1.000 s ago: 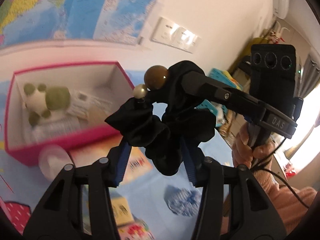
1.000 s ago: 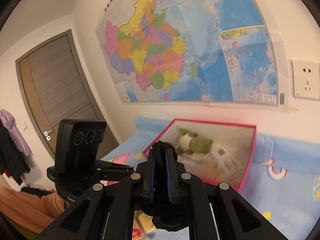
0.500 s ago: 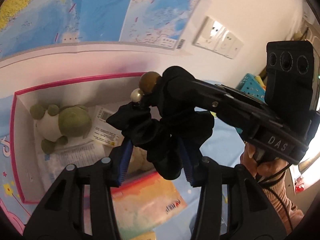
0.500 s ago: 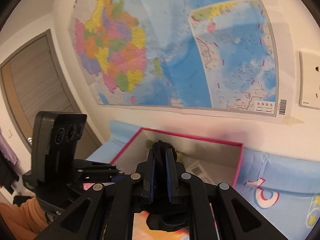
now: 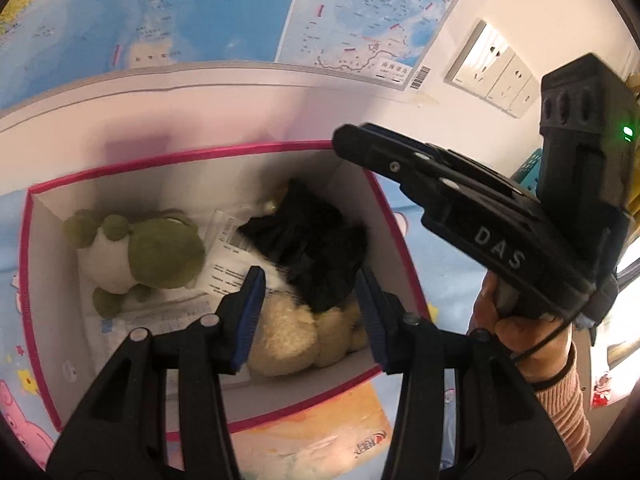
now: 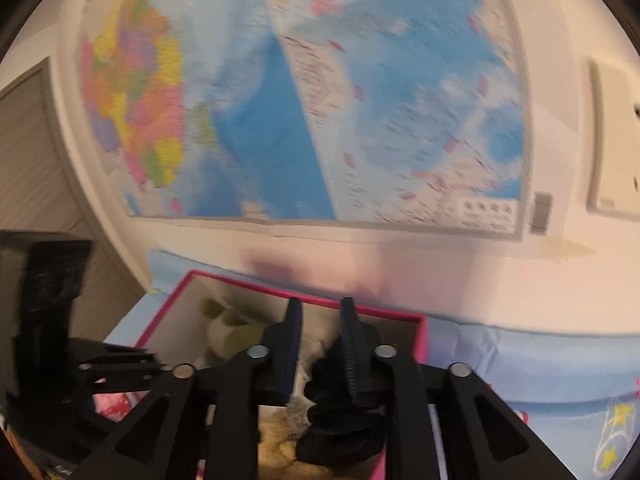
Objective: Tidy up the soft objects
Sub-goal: 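Carry the black scrunchie over the pink box and open the right tool, then reach the right tool to the blue checked scrunchie and close on it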
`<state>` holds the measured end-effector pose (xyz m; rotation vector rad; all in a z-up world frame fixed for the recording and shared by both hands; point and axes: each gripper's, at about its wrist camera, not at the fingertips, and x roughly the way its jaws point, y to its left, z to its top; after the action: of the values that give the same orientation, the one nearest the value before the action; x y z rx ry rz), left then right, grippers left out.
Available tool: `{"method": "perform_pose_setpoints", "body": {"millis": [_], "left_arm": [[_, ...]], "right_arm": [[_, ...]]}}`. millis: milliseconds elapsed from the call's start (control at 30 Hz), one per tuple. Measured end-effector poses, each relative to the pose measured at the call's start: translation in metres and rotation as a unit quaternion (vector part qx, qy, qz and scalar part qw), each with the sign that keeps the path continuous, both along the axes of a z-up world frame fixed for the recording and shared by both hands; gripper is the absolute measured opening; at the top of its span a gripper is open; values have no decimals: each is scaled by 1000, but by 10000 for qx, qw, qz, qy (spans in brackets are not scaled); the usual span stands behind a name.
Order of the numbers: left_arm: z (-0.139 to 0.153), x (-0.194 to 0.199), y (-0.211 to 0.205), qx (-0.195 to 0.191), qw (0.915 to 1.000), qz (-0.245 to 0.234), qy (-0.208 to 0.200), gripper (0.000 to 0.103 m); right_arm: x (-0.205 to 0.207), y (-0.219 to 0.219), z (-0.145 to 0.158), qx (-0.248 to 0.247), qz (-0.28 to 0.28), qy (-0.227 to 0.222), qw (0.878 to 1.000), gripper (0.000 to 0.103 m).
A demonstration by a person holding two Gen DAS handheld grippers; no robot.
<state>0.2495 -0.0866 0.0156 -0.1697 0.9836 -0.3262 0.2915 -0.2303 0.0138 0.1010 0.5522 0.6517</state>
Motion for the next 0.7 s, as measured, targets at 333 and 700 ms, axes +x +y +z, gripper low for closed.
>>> {"method": "perform_pose_setpoints", "body": {"millis": [333, 700], "left_arm": [[22, -61, 2, -117, 9961, -473, -730, 49], [16, -157, -15, -324, 9813, -1490, -1178, 50]], "right_arm": [[-49, -43, -12, 376, 78, 135, 9992, 31], [-156, -81, -41, 16, 881, 361, 9955, 45]]}}
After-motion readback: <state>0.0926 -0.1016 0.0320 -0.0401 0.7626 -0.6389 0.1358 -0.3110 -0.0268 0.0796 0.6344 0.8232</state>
